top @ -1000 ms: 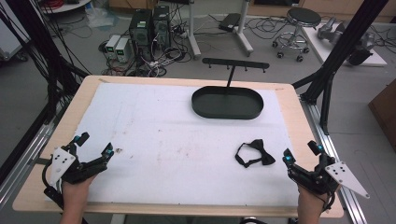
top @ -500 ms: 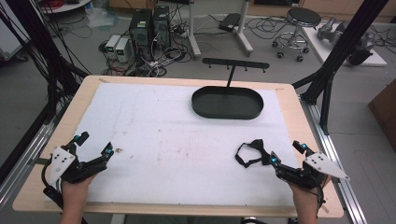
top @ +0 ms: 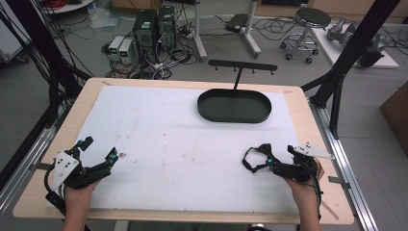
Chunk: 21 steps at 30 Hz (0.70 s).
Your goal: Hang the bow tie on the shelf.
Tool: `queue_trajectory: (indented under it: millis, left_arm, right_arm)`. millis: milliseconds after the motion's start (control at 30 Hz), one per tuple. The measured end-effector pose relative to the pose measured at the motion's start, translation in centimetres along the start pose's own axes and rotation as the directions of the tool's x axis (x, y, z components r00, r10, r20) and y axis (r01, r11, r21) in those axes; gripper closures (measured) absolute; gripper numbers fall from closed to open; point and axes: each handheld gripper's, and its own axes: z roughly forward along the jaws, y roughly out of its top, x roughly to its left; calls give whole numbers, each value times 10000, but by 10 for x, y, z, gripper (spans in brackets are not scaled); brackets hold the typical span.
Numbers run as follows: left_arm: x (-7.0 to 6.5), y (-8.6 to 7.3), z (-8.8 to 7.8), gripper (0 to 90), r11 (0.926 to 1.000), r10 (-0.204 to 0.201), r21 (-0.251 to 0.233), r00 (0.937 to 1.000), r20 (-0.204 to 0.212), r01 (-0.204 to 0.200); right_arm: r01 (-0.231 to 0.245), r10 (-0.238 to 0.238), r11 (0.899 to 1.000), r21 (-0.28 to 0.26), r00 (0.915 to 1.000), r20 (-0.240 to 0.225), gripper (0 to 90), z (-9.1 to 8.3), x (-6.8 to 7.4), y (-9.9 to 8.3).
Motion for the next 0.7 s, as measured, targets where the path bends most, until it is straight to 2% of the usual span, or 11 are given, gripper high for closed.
queue_trajectory:
  millis: [67,100,267,300,333,500,700]
  left_arm:
    - [0,0,0,131,10000,2,-2,10000,19,-2]
    - [0,0,0,131,10000,-15,-6,10000,13,15]
    - [0,0,0,131,10000,-40,1,10000,27,40]
    - [0,0,0,131,10000,-20,8,10000,42,20]
    - [0,0,0,131,10000,-20,8,10000,42,20]
    - [0,0,0,131,10000,-13,7,10000,40,13]
    - [-1,-1,1,131,10000,-62,37,10000,73,62]
  right_arm:
    - [-166,158,9989,434,9997,178,114,6,-1,2]
    - [-219,208,9982,558,9996,216,149,9,-1,3]
    - [-250,226,9957,897,9994,277,173,18,-3,6]
    - [-216,191,9932,1140,9995,234,207,22,-3,6]
    - [-216,191,9932,1140,9995,234,207,22,-3,6]
    - [-270,249,9800,1974,9996,132,306,34,-5,3]
    - [-117,67,9719,2351,9997,220,442,38,-6,2]
